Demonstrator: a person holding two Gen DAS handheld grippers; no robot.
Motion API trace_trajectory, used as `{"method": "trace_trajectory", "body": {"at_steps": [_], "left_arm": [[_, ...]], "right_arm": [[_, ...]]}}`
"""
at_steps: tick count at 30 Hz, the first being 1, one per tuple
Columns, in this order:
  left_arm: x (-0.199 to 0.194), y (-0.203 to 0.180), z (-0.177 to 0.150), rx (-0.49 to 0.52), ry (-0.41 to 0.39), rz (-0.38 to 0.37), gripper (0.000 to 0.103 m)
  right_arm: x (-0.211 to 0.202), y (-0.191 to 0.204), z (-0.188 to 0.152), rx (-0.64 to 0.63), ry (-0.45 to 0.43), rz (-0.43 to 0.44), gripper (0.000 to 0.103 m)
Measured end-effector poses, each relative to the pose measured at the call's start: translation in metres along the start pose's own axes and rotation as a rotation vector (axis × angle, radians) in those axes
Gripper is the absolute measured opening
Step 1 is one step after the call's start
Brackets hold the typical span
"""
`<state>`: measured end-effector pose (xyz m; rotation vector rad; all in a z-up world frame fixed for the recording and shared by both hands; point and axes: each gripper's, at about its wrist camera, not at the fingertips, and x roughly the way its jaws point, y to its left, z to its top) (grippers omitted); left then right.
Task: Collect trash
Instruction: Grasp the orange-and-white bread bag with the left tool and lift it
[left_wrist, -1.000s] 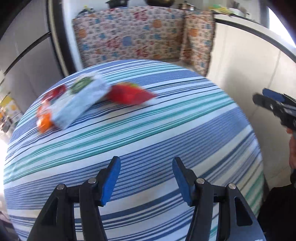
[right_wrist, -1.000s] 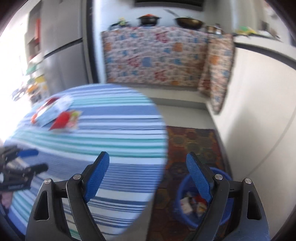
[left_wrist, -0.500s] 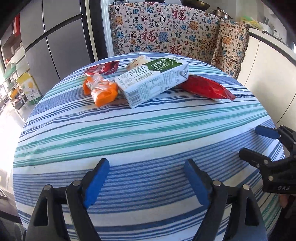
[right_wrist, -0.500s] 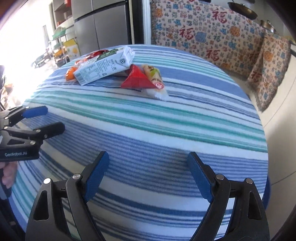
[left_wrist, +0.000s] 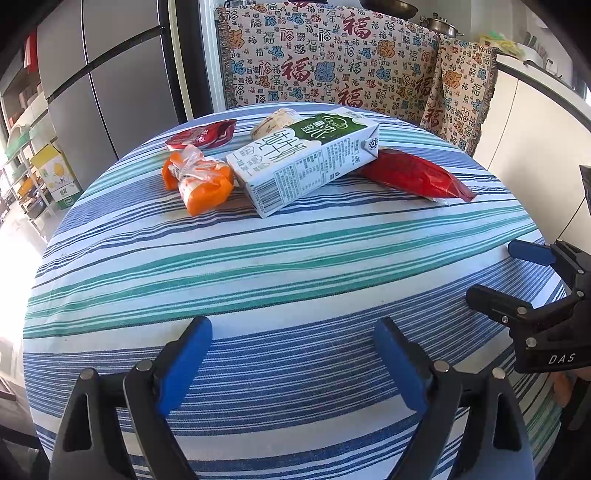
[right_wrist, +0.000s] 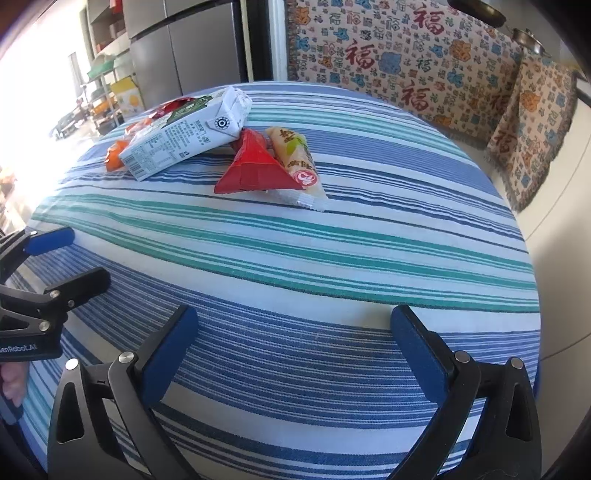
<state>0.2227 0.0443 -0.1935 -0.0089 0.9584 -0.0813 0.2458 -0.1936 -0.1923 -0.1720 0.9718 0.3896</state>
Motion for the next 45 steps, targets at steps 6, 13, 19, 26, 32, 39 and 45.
{"method": "trace_trajectory", "body": {"at_steps": [6, 13, 19, 26, 32, 39, 45], "left_arm": [[0.0, 0.002, 0.0, -0.001, 0.0, -0.002, 0.092], [0.001, 0.003, 0.001, 0.001, 0.0, -0.003, 0.092], [0.0, 0.005, 0.001, -0.006, -0.002, -0.011, 0.092], [-0.011, 0.066, 0.029, -0.201, -0.086, -0.106, 0.091], [0.012, 0.116, 0.101, -0.298, -0.119, -0.036, 0.091], [0.068, 0.121, 0.117, -0.323, 0.012, -0.022, 0.073], [0.045, 0.125, 0.105, -0.243, -0.006, -0.098, 0.046]], "right_arm": [[0.0, 0.0, -0.001, 0.003, 0.0, -0.001, 0.102], [-0.001, -0.001, -0.001, 0.005, 0.002, -0.001, 0.102], [-0.001, -0.001, -0.002, 0.004, 0.002, 0.0, 0.102], [-0.001, -0.002, -0.002, 0.003, 0.002, -0.001, 0.102], [-0.001, -0.003, -0.002, 0.003, 0.002, -0.002, 0.102], [-0.001, -0.003, -0.002, 0.003, 0.002, -0.002, 0.102], [-0.001, -0.003, -0.002, 0.003, 0.001, -0.004, 0.102]]}}
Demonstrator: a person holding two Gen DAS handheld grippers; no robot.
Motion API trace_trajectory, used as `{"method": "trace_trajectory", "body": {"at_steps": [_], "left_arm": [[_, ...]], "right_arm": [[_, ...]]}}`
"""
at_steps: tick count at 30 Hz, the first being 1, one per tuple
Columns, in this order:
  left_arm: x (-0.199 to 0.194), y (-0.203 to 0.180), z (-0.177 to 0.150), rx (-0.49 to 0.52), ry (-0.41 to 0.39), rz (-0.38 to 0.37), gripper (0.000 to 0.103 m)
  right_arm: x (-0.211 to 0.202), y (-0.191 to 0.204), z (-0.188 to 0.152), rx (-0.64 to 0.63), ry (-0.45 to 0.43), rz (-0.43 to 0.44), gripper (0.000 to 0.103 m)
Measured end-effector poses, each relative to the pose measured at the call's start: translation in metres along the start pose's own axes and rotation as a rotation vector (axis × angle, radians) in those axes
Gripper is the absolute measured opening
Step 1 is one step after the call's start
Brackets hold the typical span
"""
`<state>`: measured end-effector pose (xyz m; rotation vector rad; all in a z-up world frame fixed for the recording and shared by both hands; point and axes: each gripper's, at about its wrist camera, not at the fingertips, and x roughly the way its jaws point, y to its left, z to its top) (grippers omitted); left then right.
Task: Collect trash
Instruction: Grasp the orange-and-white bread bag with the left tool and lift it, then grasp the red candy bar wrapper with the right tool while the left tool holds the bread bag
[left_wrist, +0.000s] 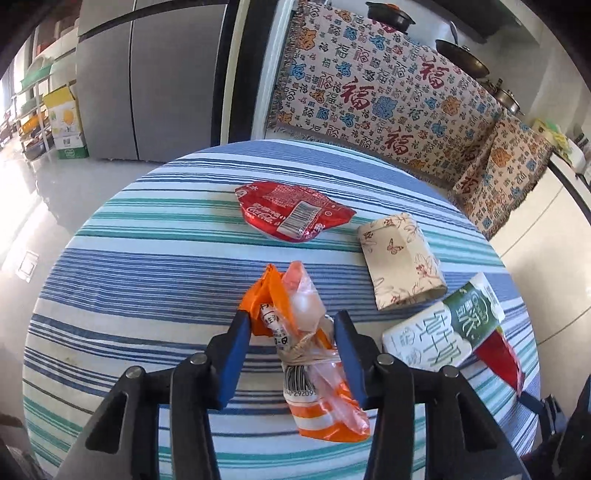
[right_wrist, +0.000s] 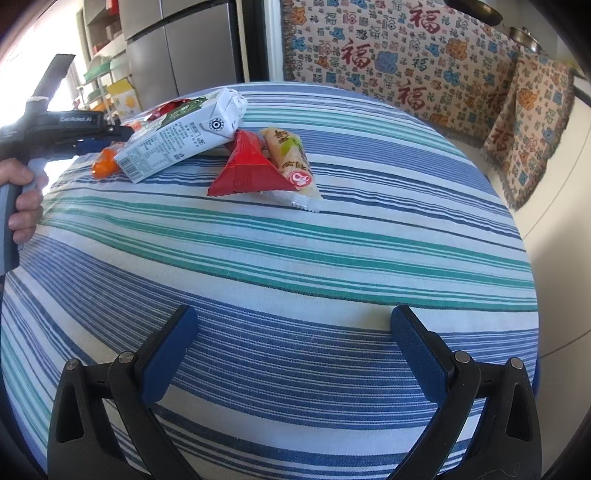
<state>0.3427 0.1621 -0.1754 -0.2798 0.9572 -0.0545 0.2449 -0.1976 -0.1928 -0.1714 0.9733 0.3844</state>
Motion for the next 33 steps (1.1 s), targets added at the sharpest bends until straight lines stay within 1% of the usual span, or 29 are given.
{"method": "trace_trajectory", "body": {"at_steps": [2, 4, 8, 10, 12, 13, 15, 17, 20, 21, 23, 25, 27, 28, 29, 30, 31, 33], "left_arm": [[-0.013, -0.001, -0.009, 0.058, 0.02, -0.026, 0.046], [-0.028, -0.005, -0.023, 0.128, 0.063, -0.077, 0.046], [-0.057, -0.039, -0.058, 0.293, 0.137, -0.182, 0.046], [-0.071, -0.06, -0.079, 0.359, 0.142, -0.223, 0.048], [-0.074, -0.081, -0.093, 0.37, 0.13, -0.242, 0.052], [-0.073, -0.09, -0.099, 0.364, 0.12, -0.244, 0.054], [-0.068, -0.103, -0.107, 0.362, 0.105, -0.229, 0.063], [-0.058, -0.113, -0.114, 0.363, 0.089, -0.177, 0.067], [-0.043, -0.122, -0.126, 0.377, 0.084, -0.13, 0.067], [-0.042, -0.123, -0.129, 0.385, 0.057, -0.116, 0.067], [-0.04, -0.122, -0.133, 0.408, 0.034, -0.108, 0.068], [-0.04, -0.124, -0.138, 0.429, 0.02, -0.093, 0.068], [-0.039, -0.127, -0.139, 0.438, 0.021, -0.08, 0.069], [-0.038, -0.129, -0.14, 0.446, 0.021, -0.072, 0.069], [-0.038, -0.129, -0.139, 0.446, 0.022, -0.073, 0.07], [-0.037, -0.13, -0.139, 0.444, 0.023, -0.076, 0.07], [-0.038, -0.129, -0.14, 0.44, 0.023, -0.08, 0.07], [-0.039, -0.128, -0.139, 0.437, 0.024, -0.082, 0.07]], "right_arm": [[0.0, 0.0, 0.0, 0.0, 0.0, 0.0, 0.102], [0.0, 0.0, 0.0, 0.0, 0.0, 0.0, 0.102], [0.0, 0.0, 0.0, 0.0, -0.001, -0.001, 0.102], [0.0, 0.0, 0.0, 0.0, -0.001, -0.001, 0.102], [0.0, 0.0, 0.0, 0.0, -0.001, -0.001, 0.102], [0.0, 0.0, 0.0, 0.001, -0.001, -0.002, 0.102], [0.0, 0.0, 0.0, 0.001, -0.001, -0.002, 0.102], [0.0, 0.0, 0.0, 0.001, -0.001, -0.002, 0.102], [0.0, -0.002, 0.0, 0.003, -0.004, 0.0, 0.102], [-0.002, -0.004, 0.0, 0.008, -0.007, 0.017, 0.102], [-0.01, -0.014, 0.0, 0.031, -0.007, 0.076, 0.1], [-0.023, -0.03, 0.007, 0.078, -0.034, 0.098, 0.096], [-0.036, -0.045, 0.023, 0.13, -0.072, 0.091, 0.096], [-0.04, -0.049, 0.032, 0.147, -0.082, 0.095, 0.092], [-0.041, -0.05, 0.043, 0.15, -0.079, 0.113, 0.084], [-0.041, -0.046, 0.055, 0.129, -0.065, 0.138, 0.08], [-0.039, -0.036, 0.066, 0.086, -0.053, 0.151, 0.073], [-0.031, -0.011, 0.081, -0.014, -0.029, 0.148, 0.068]]}}
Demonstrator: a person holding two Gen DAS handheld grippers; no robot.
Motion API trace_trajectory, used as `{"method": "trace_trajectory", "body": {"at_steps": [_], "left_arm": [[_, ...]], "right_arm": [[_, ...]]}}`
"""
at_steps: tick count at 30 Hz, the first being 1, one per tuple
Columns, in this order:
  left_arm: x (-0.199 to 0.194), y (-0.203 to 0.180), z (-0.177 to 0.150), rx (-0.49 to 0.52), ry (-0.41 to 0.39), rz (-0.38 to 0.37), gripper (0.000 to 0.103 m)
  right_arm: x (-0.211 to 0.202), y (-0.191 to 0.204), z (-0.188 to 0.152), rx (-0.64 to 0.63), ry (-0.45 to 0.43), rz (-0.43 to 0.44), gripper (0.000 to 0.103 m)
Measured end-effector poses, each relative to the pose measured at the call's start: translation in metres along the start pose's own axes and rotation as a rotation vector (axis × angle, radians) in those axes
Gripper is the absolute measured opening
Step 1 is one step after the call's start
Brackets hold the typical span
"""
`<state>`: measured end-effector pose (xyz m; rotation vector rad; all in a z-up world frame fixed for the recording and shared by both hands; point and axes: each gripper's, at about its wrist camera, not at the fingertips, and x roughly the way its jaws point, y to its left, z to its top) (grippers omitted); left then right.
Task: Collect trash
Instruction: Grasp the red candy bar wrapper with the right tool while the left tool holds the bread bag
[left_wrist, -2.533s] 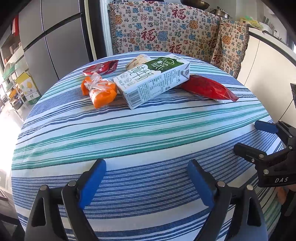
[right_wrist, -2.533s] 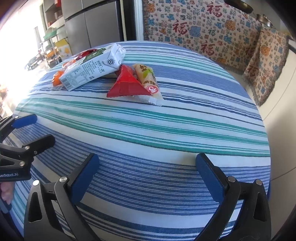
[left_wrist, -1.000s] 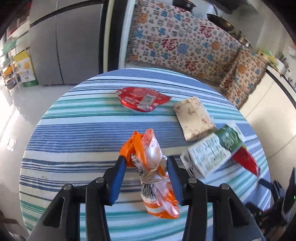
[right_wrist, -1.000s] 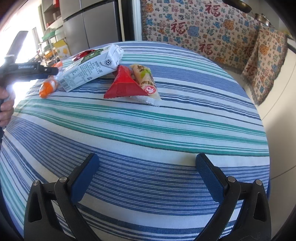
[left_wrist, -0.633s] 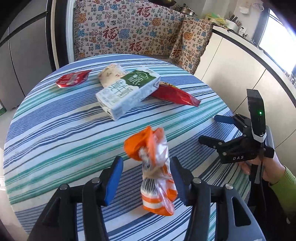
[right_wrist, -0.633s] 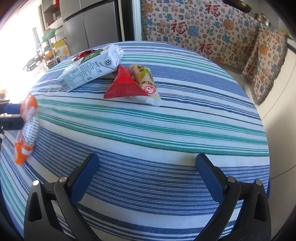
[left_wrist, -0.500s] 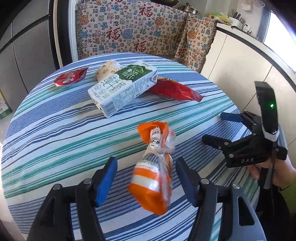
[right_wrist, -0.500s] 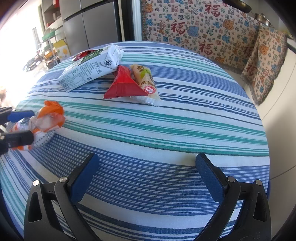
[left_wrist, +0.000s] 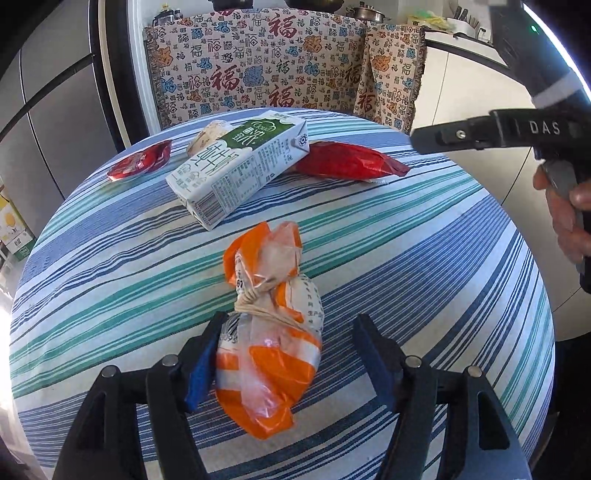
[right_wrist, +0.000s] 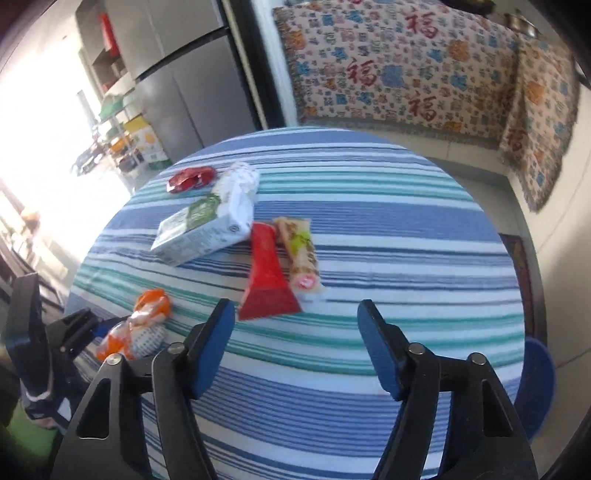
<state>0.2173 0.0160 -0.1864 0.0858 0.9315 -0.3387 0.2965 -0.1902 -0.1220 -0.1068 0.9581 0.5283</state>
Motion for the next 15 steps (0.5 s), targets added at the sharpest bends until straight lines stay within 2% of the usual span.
{"method": "trace_trajectory", "body": {"at_steps": [2, 4, 6, 7, 15], "left_arm": [[0.0, 0.0, 0.001, 0.0, 0.0, 0.001, 0.07], [0.0, 0.0, 0.001, 0.0, 0.0, 0.001, 0.07], [-0.001, 0.0, 0.002, -0.002, 0.0, -0.001, 0.07], [-0.001, 0.0, 0.002, -0.003, 0.0, -0.001, 0.07], [-0.007, 0.0, 0.001, -0.019, -0.004, -0.014, 0.07]], "right_arm": [[0.017, 0.021, 0.01, -0.079, 0.031, -0.043, 0.062], [0.034, 0.032, 0.015, -0.108, 0.051, -0.09, 0.062], [0.048, 0.034, 0.015, -0.102, 0.096, -0.121, 0.034], [0.05, 0.033, 0.012, -0.086, 0.109, -0.121, 0.015], [0.003, 0.036, -0.055, -0.025, 0.149, -0.107, 0.015]]}}
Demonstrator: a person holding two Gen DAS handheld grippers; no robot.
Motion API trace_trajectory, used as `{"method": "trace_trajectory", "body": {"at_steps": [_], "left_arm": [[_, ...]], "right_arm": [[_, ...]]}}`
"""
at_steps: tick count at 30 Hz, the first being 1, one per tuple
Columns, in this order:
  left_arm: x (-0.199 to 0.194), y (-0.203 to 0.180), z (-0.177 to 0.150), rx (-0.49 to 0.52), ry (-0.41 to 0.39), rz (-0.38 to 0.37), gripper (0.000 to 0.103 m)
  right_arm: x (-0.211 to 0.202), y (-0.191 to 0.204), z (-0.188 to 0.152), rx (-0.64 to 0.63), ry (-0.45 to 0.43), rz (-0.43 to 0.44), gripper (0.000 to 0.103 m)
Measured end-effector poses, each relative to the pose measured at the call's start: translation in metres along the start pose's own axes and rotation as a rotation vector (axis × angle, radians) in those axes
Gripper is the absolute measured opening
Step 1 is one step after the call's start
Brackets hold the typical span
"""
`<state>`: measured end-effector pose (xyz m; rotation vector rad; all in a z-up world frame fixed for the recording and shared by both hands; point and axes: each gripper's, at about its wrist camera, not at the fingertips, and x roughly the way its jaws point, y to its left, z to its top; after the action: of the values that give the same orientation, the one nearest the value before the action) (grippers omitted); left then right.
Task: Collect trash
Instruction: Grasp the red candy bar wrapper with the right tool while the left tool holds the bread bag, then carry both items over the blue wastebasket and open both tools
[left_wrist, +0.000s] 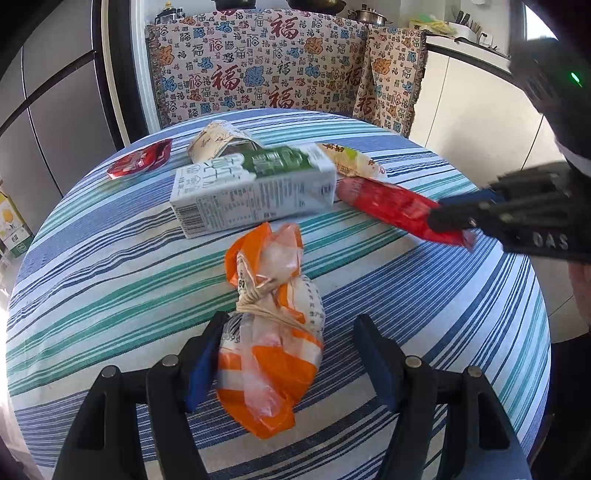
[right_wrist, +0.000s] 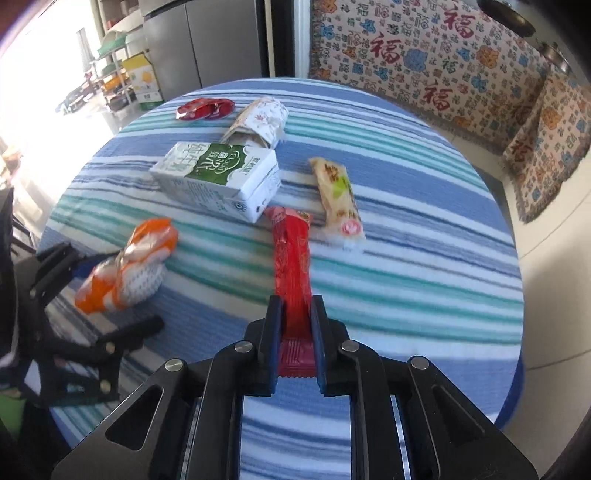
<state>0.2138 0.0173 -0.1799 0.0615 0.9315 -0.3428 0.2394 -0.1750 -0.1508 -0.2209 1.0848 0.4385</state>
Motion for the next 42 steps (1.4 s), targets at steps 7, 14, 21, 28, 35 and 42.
{"method": "trace_trajectory", "body": {"at_steps": [7, 14, 21, 28, 35, 42], "left_arm": [[-0.017, 0.013, 0.001, -0.038, 0.008, -0.114, 0.07], [-0.019, 0.017, 0.024, -0.049, 0.066, -0.18, 0.07], [-0.004, 0.01, 0.032, -0.013, 0.129, -0.103, 0.043], [-0.01, 0.011, 0.031, -0.059, 0.113, -0.118, 0.043], [-0.028, -0.035, 0.048, -0.052, 0.062, -0.21, 0.043], [-0.026, -0.128, 0.09, 0.027, 0.028, -0.308, 0.043]], "right_arm": [[-0.02, -0.012, -0.032, 0.08, 0.038, 0.104, 0.035], [-0.003, -0.004, -0.004, 0.039, 0.092, 0.115, 0.052], [0.021, 0.0, 0.01, 0.026, 0.121, 0.086, 0.018], [-0.003, -0.014, -0.006, 0.057, 0.053, 0.12, 0.012], [-0.036, -0.058, -0.026, 0.179, -0.025, 0.157, 0.011], [-0.087, -0.136, -0.057, 0.314, -0.121, 0.089, 0.011]]}}
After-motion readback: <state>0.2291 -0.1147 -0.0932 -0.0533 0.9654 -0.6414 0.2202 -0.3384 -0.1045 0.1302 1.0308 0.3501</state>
